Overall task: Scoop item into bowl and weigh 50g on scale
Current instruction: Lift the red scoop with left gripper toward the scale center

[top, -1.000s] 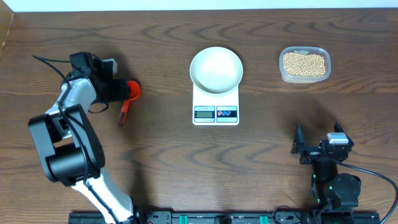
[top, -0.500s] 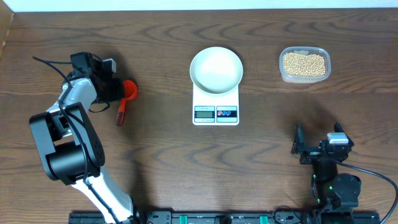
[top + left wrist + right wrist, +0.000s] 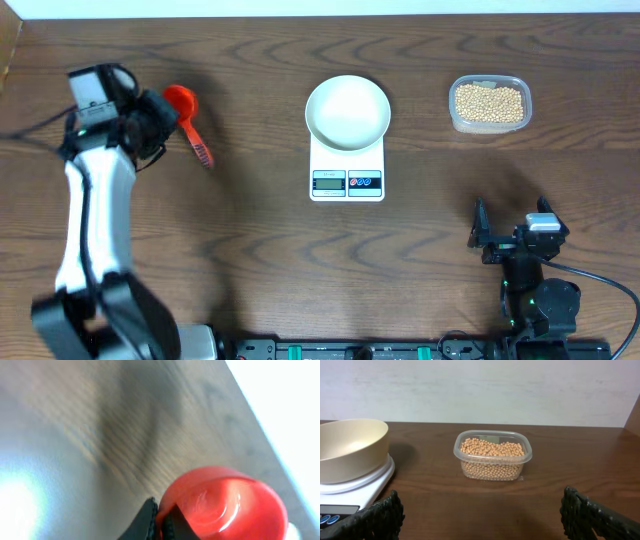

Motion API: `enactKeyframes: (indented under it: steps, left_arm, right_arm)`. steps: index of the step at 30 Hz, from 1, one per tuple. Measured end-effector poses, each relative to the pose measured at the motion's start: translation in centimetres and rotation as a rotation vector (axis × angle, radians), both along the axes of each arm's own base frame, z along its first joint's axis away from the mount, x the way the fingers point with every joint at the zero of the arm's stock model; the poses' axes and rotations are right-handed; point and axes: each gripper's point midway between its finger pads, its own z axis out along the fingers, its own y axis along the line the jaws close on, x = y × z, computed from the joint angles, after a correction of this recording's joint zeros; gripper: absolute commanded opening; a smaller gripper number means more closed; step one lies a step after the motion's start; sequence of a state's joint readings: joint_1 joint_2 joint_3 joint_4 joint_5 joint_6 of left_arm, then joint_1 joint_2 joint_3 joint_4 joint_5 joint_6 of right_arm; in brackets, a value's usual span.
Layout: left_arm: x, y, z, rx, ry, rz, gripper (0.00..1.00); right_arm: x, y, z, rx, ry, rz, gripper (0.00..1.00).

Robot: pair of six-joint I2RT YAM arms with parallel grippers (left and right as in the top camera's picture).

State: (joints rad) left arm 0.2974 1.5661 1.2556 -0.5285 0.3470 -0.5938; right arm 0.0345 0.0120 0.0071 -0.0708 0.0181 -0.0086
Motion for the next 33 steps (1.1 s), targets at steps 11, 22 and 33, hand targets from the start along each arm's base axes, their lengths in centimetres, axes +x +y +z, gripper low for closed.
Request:
enactKeyframes:
  steps: [11,22,33]
  left_arm:
    - [-8.5,-9.5,3.4,-0.493,0.231,0.011,0.07]
    - [-12.6,-19.1,3.6,-0.504,0.375,-0.264,0.07]
    - [-13.3,-19.8,1.2,-0.324,0.461,-0.048,0.07]
  right_arm:
    - [0.0,0.0,0.0,0.000,0.000,0.000,0.99]
    - [0.0,0.0,0.0,0.000,0.000,0.000,0.99]
    - [-0.2,2.4,0.3,0.276,0.011,0.120,0.99]
